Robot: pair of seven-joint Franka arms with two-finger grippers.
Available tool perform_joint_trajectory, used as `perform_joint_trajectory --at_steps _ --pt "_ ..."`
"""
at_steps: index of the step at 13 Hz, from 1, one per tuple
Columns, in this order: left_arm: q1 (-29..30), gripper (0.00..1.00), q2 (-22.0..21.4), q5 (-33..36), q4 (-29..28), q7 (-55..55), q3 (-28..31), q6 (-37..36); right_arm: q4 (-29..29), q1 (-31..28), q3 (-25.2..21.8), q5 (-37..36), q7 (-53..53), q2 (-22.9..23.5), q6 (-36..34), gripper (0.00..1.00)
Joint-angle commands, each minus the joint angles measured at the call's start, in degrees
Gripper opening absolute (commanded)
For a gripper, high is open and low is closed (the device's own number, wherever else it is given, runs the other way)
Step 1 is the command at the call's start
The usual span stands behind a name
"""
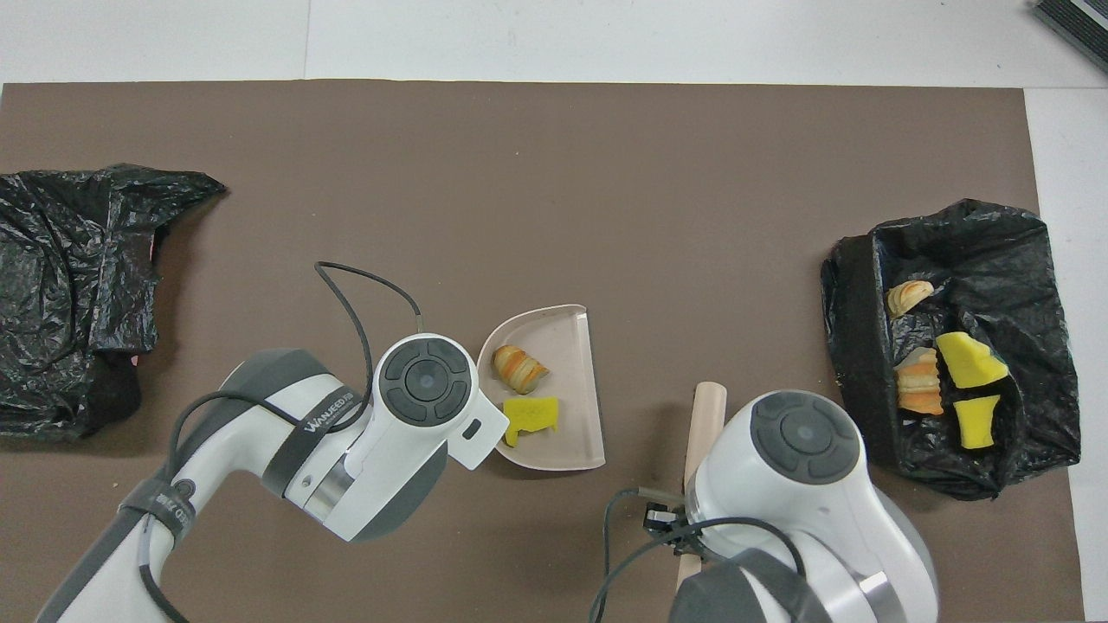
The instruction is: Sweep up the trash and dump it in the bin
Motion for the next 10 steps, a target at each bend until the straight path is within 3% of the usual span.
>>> perform_joint_trajectory --at_steps 1,4,10 --pt "-1.13 0.0 -2.03 1.0 -2.04 3.2 0.81 -0.41 -4.52 0.42 0.08 -0.81 4.25 -5.59 -2.89 0.0" --pt "-1.21 0.0 -2.03 1.79 -2.04 4.96 0.73 -0.41 -7.59 0.95 0.43 -1.33 11.64 -5.51 -2.73 0.0" --pt "-1.13 0.0 -2.03 1.8 -2.04 5.05 0.73 -0.5 -7.61 3.85 0.43 -1.33 17.89 -3.58 -0.98 0.0"
